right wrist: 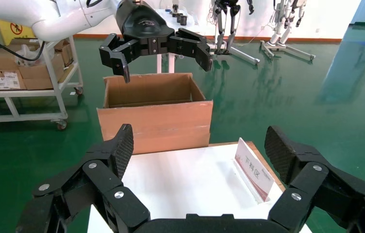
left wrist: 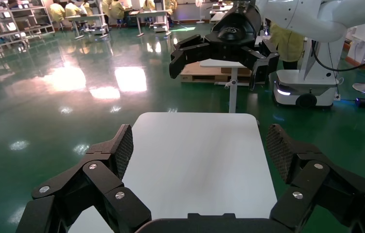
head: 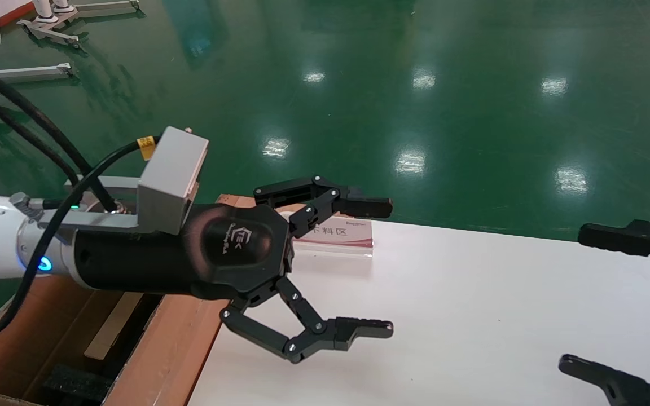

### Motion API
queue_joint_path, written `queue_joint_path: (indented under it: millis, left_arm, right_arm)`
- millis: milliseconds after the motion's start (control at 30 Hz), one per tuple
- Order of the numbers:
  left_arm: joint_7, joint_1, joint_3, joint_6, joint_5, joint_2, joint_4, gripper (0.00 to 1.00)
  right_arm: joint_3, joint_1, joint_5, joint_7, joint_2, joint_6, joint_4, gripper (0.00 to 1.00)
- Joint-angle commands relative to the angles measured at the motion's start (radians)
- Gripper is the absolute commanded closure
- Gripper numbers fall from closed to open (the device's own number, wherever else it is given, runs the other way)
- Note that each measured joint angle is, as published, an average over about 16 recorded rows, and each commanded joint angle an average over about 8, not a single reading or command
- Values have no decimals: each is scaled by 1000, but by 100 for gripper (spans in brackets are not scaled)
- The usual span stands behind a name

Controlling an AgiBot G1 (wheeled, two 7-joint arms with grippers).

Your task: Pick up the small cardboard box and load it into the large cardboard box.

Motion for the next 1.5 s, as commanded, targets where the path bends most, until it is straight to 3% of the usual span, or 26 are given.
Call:
queue_joint_path:
  millis: [33,1500]
  left_arm:
    - [-1,-3,5,-1,0,0,1,0]
    - [-2,-16,23,-4,0,-2,5,0]
  right_arm:
    - [0,0,0,0,0,0,0,0]
    - [0,0,0,0,0,0,0,0]
